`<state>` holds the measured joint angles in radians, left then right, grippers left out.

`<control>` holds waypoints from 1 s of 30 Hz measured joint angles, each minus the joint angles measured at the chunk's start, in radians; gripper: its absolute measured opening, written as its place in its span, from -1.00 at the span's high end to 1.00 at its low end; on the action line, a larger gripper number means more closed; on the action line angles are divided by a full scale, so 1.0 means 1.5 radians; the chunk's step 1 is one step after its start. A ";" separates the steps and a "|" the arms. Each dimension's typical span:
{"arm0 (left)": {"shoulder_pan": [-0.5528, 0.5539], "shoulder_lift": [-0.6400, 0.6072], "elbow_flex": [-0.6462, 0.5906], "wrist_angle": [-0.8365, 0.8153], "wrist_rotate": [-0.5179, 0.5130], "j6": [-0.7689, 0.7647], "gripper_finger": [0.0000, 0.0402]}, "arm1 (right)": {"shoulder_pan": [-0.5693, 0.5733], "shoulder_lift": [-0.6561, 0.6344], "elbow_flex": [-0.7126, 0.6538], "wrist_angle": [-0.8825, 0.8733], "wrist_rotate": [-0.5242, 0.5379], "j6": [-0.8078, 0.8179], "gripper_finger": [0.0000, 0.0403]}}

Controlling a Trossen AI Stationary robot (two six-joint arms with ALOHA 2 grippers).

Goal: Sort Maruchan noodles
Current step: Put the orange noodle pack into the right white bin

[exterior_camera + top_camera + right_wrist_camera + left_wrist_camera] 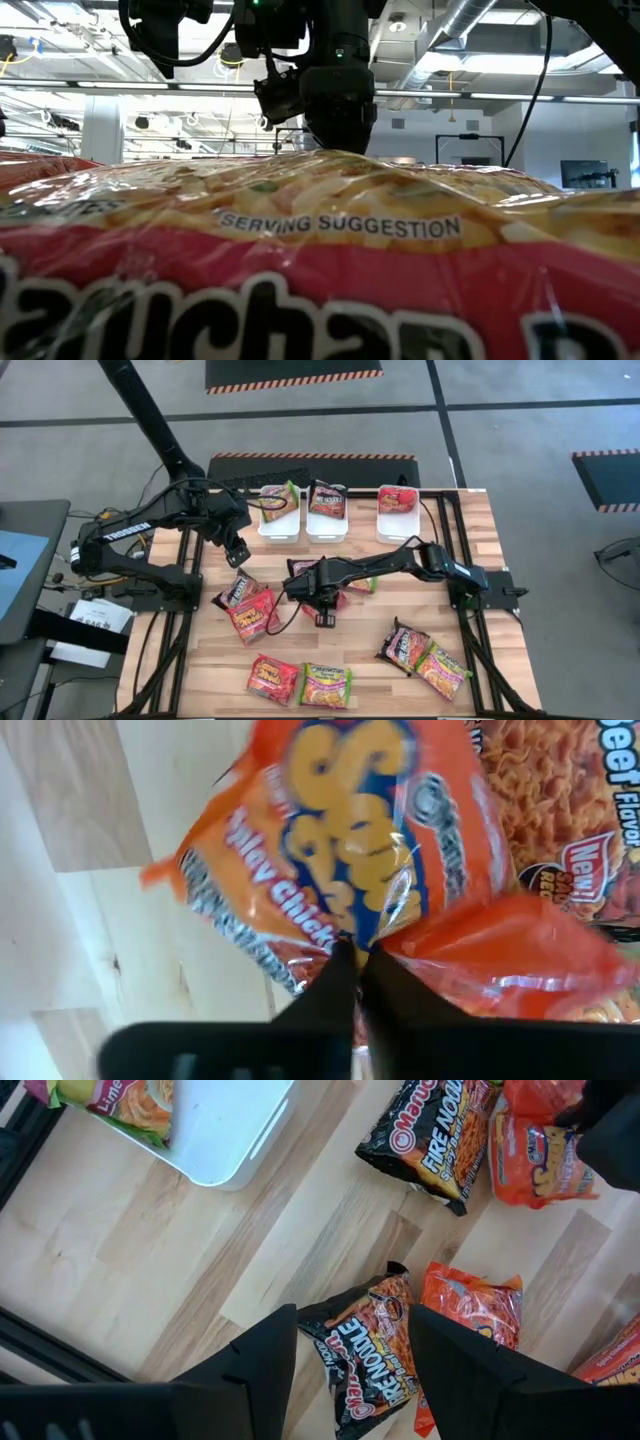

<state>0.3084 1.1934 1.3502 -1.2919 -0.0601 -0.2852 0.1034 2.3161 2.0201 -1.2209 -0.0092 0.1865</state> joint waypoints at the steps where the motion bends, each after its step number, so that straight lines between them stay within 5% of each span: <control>1: 0.000 0.000 0.000 0.000 0.000 0.000 0.11 | 0.000 0.000 0.000 0.000 -0.003 0.000 0.93; 13: 0.000 0.000 0.000 0.000 0.000 0.000 0.11 | 0.014 -0.079 -0.002 -0.051 -0.005 0.077 0.98; 30: 0.000 0.000 0.000 0.000 -0.003 0.000 0.11 | -0.025 -0.213 -0.001 -0.182 0.176 0.146 0.99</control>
<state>0.3084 1.1934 1.3502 -1.2915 -0.0640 -0.2848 0.0660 1.9962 2.0193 -1.4936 0.2556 0.4051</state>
